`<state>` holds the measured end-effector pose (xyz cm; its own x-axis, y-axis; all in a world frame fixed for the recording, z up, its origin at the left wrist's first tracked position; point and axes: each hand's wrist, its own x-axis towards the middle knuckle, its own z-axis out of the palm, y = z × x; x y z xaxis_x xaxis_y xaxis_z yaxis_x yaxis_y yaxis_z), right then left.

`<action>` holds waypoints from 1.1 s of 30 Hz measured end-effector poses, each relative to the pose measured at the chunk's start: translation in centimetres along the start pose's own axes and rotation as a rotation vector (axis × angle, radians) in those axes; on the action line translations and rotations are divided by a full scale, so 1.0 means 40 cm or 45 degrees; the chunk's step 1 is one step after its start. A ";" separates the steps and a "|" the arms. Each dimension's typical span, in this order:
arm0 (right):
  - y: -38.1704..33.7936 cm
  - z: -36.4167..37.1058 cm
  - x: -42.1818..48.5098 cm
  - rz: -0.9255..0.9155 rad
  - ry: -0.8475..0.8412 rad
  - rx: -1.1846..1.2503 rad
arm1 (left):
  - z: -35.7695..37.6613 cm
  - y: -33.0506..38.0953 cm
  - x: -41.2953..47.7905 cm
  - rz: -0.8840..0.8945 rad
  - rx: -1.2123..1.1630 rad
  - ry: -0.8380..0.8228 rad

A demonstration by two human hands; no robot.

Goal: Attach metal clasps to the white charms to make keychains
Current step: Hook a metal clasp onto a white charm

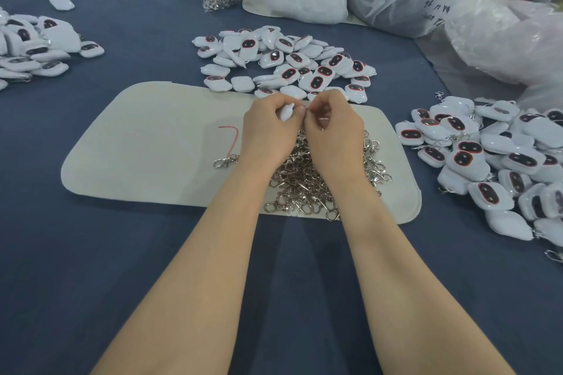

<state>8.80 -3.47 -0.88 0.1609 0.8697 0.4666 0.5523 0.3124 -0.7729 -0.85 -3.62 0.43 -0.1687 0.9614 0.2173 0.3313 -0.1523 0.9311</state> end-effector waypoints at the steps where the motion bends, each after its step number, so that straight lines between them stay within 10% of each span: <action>1: -0.001 0.000 0.000 -0.016 0.001 -0.010 | -0.001 0.002 -0.001 -0.001 -0.014 -0.014; 33: -0.026 -0.022 0.004 0.140 -0.123 0.103 | 0.007 0.002 -0.004 0.119 0.103 0.096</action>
<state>9.00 -3.98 0.37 0.1352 0.9319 0.3367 0.4674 0.2396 -0.8510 -0.54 -3.75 0.39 -0.2015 0.9236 0.3261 0.4219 -0.2186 0.8799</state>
